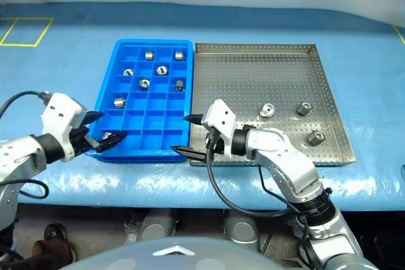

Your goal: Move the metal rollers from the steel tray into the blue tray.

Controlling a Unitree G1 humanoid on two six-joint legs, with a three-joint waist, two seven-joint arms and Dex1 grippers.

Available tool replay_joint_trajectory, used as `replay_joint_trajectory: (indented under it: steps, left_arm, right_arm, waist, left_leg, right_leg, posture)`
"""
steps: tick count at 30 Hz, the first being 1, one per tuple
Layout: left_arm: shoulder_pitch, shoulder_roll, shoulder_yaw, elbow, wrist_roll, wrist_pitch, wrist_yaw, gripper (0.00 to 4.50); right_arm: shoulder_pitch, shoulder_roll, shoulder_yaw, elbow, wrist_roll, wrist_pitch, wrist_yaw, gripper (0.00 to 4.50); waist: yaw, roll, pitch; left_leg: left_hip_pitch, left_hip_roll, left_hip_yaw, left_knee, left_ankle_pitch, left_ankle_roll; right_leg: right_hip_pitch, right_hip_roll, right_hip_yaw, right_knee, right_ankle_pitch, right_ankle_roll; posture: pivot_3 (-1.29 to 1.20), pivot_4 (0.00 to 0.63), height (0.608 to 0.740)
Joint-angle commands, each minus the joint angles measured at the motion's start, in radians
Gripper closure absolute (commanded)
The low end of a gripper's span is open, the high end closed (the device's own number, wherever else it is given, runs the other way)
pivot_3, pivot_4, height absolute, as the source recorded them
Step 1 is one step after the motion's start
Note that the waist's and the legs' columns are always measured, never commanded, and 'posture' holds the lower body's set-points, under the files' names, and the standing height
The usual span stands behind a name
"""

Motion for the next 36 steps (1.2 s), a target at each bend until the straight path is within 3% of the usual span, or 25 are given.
replay_joint_trajectory:
  steps: [1,7,13,23,36]
  left_arm:
    - [-0.126,-0.058,-0.116,-0.024,-0.077,-0.049,-0.006,0.06]
    - [-0.414,-0.175,-0.533,0.246,0.076,-0.181,0.019,0.06]
    - [-0.622,-0.273,-0.764,0.570,0.202,-0.345,-0.067,0.06]
    - [-0.760,-0.407,-0.912,0.843,0.260,-0.507,-0.285,0.06]
    - [-0.776,-0.493,-0.958,1.056,0.439,-0.603,-0.263,0.06]
  right_arm:
    - [0.027,-0.021,-0.062,-0.063,-0.022,-0.009,-0.055,0.31]
    - [0.143,-0.138,-0.212,-0.154,-0.113,0.045,-0.188,0.31]
    - [0.265,-0.171,-0.334,-0.248,-0.075,0.132,-0.235,0.31]
    - [0.394,-0.118,-0.378,-0.364,-0.072,0.160,-0.326,0.31]
    - [0.419,-0.101,-0.384,-0.387,-0.078,0.151,-0.353,0.31]
  waist:
    - [0.003,0.000,0.000]
    - [0.003,0.001,-0.001]
    - [-0.063,0.001,-0.001]
    - [-0.176,0.002,-0.002]
    - [-0.282,0.002,-0.001]
  left_leg:
    - [0.000,0.000,0.000,0.000,0.000,0.000]
    - [-0.001,-0.003,0.000,0.002,0.000,0.000]
    - [-0.001,-0.002,0.001,0.001,0.000,0.000]
    - [-0.002,-0.002,0.001,0.001,0.000,0.000]
    - [-0.001,-0.002,0.002,0.001,0.000,0.001]
  right_leg:
    - [0.000,0.000,0.000,0.000,0.000,0.000]
    - [0.002,-0.001,0.001,-0.002,0.002,0.003]
    - [0.000,0.000,0.003,-0.002,0.001,0.003]
    - [0.000,0.000,0.004,-0.002,0.001,0.003]
    - [0.000,0.000,0.005,-0.001,0.001,0.004]
  posture:
    - [0.05,0.150,0.740]
    - [-0.06,0.150,0.740]
    - [-0.19,0.150,0.740]
    - [-0.32,0.150,0.740]
    - [-0.34,0.150,0.740]
